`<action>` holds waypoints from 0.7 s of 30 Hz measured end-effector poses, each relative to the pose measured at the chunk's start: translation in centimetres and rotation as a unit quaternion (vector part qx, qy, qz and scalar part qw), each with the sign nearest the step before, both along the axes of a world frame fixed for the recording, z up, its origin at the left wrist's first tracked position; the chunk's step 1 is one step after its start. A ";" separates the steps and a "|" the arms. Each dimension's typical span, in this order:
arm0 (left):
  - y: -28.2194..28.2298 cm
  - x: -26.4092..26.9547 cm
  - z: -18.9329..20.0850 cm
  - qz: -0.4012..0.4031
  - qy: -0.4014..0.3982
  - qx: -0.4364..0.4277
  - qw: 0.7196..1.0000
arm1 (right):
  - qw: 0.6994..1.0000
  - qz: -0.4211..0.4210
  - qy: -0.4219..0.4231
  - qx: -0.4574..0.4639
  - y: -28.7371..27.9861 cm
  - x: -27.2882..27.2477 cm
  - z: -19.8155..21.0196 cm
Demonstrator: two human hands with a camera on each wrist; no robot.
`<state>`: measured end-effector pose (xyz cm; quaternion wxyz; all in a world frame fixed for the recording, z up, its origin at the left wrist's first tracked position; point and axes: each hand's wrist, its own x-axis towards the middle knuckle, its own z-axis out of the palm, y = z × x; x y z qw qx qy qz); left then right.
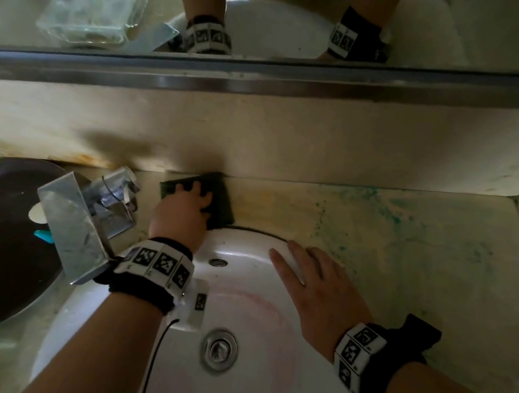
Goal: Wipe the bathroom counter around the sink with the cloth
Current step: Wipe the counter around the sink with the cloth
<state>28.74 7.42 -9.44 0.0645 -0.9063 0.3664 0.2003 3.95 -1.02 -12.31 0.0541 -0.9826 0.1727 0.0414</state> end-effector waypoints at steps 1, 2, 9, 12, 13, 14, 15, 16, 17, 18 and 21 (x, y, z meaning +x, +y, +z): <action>-0.6 -0.5 0.0 -0.015 0.005 -0.002 1.000 | 1.000 0.000 0.002 0.002 0.0 0.0 0.0; -1.4 -1.2 -0.1 -0.037 0.010 -0.005 0.999 | 1.000 0.001 0.005 0.004 0.0 0.0 0.0; -7.7 -8.9 -0.7 -0.172 0.069 -0.056 0.981 | 1.000 0.009 0.001 0.014 -0.2 0.1 0.3; -7.9 -9.2 -0.8 -0.181 0.080 -0.053 0.979 | 1.000 0.002 0.013 0.021 0.0 0.1 0.4; -7.4 -8.3 -0.7 -0.182 0.071 -0.049 0.979 | 1.000 0.002 0.017 0.019 0.0 0.0 0.5; -6.6 -7.1 -0.7 -0.169 0.062 -0.045 0.983 | 1.000 0.001 0.019 0.015 0.0 0.0 0.5; -5.7 -5.6 -0.6 -0.138 0.058 -0.040 0.988 | 1.000 -0.002 0.021 0.012 0.0 0.0 0.6; -4.7 -4.3 -0.4 -0.100 0.054 -0.035 0.993 | 1.000 -0.005 0.021 0.012 -0.1 0.0 0.7; -3.6 -3.1 -0.2 -0.067 0.045 -0.027 0.996 | 1.000 -0.006 0.020 0.012 -0.1 0.1 0.7; -2.8 -2.2 -0.1 -0.044 0.032 -0.018 0.998 | 1.000 -0.005 0.019 0.013 -0.1 0.1 0.6; -1.6 -2.0 -0.3 -0.018 0.010 -0.013 1.000 | 1.000 -0.009 0.015 0.022 0.1 0.1 0.4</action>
